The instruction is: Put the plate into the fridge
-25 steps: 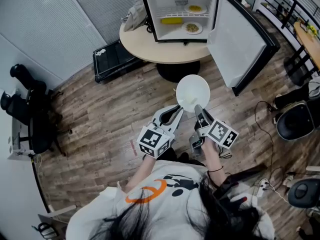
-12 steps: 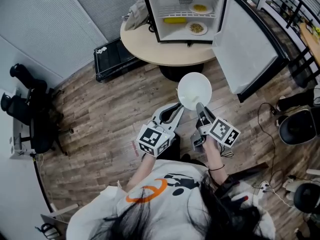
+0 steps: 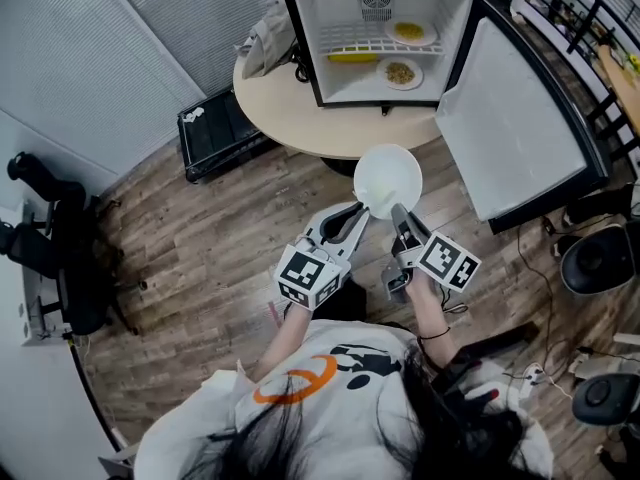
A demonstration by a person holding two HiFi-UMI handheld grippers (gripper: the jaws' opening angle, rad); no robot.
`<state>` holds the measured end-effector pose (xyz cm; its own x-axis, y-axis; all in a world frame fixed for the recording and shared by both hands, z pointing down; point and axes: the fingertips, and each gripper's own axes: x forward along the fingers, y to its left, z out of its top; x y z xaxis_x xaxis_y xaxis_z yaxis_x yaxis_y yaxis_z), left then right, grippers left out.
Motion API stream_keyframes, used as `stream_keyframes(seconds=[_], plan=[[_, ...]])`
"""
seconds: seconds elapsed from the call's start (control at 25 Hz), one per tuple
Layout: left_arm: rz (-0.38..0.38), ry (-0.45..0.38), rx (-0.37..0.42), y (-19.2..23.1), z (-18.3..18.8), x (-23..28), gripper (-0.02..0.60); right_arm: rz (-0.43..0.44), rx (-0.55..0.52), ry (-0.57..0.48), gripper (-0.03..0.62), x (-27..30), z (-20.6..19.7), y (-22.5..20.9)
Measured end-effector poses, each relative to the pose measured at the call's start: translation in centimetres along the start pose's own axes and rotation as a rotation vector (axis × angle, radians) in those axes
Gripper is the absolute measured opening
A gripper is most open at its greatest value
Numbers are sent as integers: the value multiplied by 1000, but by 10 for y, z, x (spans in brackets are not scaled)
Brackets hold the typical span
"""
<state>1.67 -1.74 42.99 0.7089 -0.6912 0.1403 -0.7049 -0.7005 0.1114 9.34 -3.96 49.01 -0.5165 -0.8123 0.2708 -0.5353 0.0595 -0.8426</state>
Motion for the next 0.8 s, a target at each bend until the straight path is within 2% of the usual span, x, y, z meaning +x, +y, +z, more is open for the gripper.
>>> stream_keyframes(seconds=[0.44,0.8], plan=[[-46,-12,-1,102,16,24,51,-36,5,-50,25,89,20,21],[-114,-13,-21,132,18,42,51,-76,7,-104,25,118,34,25]])
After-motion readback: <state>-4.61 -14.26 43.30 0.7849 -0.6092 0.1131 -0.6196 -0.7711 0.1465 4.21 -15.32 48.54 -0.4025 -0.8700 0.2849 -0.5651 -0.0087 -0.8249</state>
